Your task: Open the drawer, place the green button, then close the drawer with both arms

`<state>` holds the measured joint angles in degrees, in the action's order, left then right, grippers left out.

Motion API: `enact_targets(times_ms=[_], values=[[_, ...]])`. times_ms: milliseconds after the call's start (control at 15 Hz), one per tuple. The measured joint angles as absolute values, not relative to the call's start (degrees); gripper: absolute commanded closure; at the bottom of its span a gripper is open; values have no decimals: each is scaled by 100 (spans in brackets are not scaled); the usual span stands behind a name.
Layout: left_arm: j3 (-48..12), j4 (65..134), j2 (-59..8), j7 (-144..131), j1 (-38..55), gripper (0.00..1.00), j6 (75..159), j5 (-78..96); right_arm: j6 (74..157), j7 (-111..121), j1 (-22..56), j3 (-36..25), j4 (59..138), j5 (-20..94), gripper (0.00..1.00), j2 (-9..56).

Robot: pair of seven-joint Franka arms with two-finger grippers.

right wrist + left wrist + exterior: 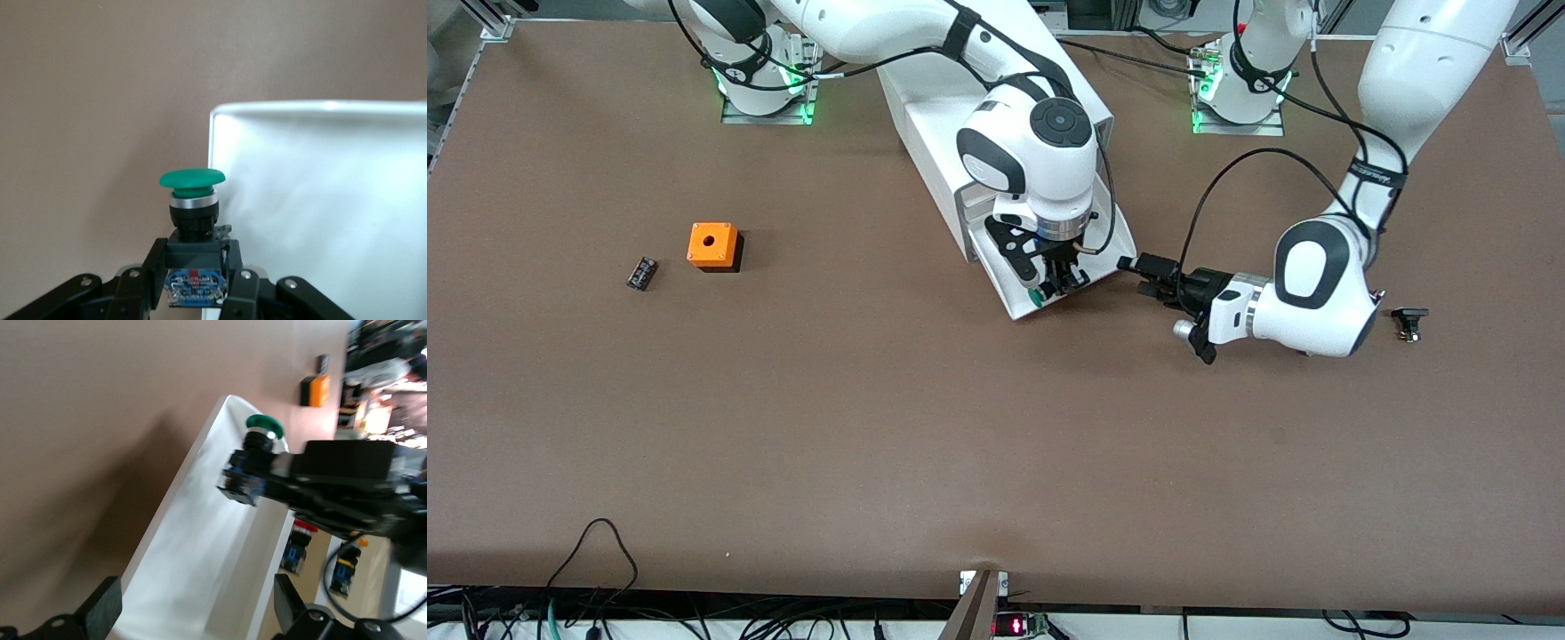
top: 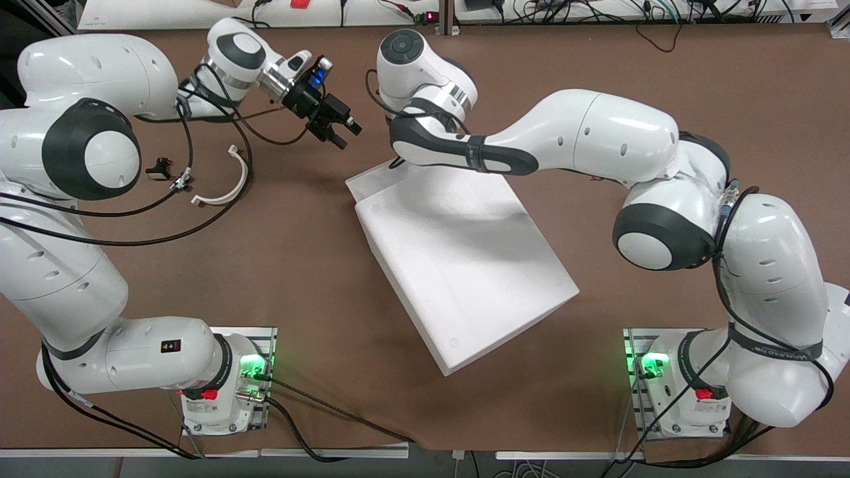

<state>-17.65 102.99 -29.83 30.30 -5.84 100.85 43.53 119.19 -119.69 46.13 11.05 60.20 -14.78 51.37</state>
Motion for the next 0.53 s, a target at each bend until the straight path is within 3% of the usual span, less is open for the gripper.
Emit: enact_targets(times_ms=[67,133,200,267,533], values=[[-1766,10078,-2962,2744,-585,0,9877,4064,11966,-12077,4647,1100,6021,-1479,100,5189],[-1765,9858,-2955,2499,-586,0,9676,3809,11997,-12187,4681,1093,6021,-1480,91,5229],[-1765,9670,-2955,2297,-589,0,9510,3613,12004,-12290,4702,1092,6021,-1480,50,5252],[-1763,9517,-2954,2116,-592,0,9372,3463,12005,-12392,4714,1091,6021,-1480,3,5267],[-1762,9164,-2918,1501,-611,0,9188,2860,12011,-12462,4772,1057,6008,-1587,0,5276]])
